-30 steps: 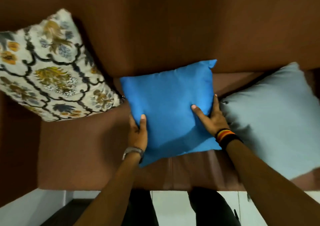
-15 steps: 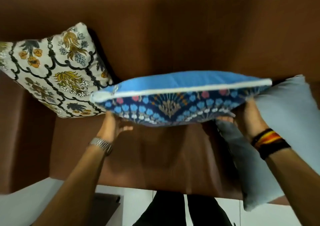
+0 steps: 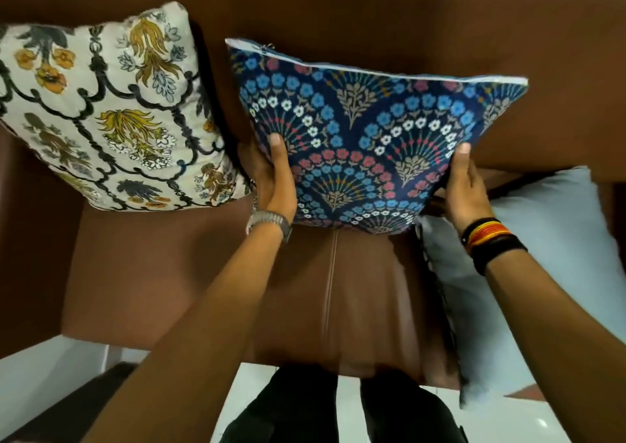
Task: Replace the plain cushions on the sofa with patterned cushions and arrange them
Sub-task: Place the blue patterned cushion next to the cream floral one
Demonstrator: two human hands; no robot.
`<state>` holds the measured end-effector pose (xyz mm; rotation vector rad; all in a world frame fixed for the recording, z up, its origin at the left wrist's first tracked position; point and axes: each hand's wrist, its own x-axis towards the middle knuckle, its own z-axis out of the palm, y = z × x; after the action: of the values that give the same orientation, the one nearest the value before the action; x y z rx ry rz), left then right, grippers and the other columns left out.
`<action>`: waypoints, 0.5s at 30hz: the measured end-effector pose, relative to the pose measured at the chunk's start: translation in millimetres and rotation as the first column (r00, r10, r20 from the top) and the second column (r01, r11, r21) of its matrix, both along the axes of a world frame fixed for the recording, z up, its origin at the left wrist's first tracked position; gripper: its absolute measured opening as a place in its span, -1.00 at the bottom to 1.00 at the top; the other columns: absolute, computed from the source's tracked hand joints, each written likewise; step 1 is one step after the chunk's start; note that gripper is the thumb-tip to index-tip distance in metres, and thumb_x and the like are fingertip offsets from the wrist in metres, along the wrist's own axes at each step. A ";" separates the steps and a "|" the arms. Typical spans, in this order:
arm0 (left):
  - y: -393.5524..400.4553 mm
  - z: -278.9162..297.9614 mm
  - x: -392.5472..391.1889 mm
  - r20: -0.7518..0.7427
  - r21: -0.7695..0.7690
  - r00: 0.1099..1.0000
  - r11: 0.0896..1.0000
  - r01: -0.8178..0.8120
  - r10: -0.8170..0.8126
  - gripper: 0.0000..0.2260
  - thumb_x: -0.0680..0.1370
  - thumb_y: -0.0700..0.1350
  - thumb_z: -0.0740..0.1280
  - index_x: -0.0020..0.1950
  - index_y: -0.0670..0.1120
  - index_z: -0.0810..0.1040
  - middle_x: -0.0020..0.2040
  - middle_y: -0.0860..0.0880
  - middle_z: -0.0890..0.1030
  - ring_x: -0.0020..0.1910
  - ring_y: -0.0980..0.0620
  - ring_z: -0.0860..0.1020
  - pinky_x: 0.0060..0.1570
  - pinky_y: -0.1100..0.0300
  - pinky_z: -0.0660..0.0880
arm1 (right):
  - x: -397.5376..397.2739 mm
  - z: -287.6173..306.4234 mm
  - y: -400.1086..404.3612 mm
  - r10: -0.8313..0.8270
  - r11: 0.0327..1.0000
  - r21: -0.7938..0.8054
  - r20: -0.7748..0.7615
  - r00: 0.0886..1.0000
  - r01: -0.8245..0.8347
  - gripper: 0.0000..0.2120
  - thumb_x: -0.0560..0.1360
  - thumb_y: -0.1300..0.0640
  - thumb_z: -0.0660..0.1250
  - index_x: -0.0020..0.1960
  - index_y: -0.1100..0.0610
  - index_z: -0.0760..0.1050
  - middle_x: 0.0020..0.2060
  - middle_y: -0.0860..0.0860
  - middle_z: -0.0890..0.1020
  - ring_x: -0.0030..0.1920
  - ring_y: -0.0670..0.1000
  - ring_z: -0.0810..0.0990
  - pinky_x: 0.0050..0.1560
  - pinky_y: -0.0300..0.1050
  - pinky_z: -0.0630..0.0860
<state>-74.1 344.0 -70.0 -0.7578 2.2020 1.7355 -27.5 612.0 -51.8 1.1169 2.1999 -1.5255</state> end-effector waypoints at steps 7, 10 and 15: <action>58.2 -24.2 146.0 0.273 0.007 0.961 0.998 0.054 -0.054 -0.20 0.50 0.51 0.14 0.66 0.20 0.10 0.61 0.14 0.25 0.55 0.07 0.26 0.40 0.27 0.11 | 70.2 -7.3 83.2 0.112 0.933 0.355 -0.109 0.988 -0.067 -0.56 0.64 -0.10 0.38 0.42 0.11 0.50 0.34 0.16 0.60 0.27 0.05 0.58 0.31 -0.09 0.48; 114.7 -27.8 209.7 0.341 0.108 0.917 0.978 0.180 -0.206 -0.23 0.45 0.47 0.19 0.59 0.14 0.34 0.54 0.14 0.42 0.53 0.05 0.37 0.36 0.41 0.18 | 126.5 -15.4 152.7 0.033 0.898 0.438 0.000 0.999 -0.030 -0.41 0.56 -0.18 0.37 0.43 0.19 0.49 0.35 0.29 0.55 0.34 0.33 0.55 0.37 0.12 0.48; 231.3 -26.9 256.3 0.266 0.187 0.902 0.936 0.298 -0.340 -0.35 0.58 0.34 0.25 0.63 0.30 0.12 0.60 0.25 0.25 0.56 0.13 0.28 0.52 0.18 0.18 | 185.6 -40.1 254.7 -0.012 0.940 0.331 0.265 0.964 -0.080 -0.15 0.50 -0.36 0.28 0.63 0.12 0.34 0.56 0.31 0.42 0.57 0.35 0.38 0.63 0.24 0.27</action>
<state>182.1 575.3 -96.9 -0.5415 1.8587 1.4882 158.1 866.7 -91.9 1.2851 2.3290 -0.9346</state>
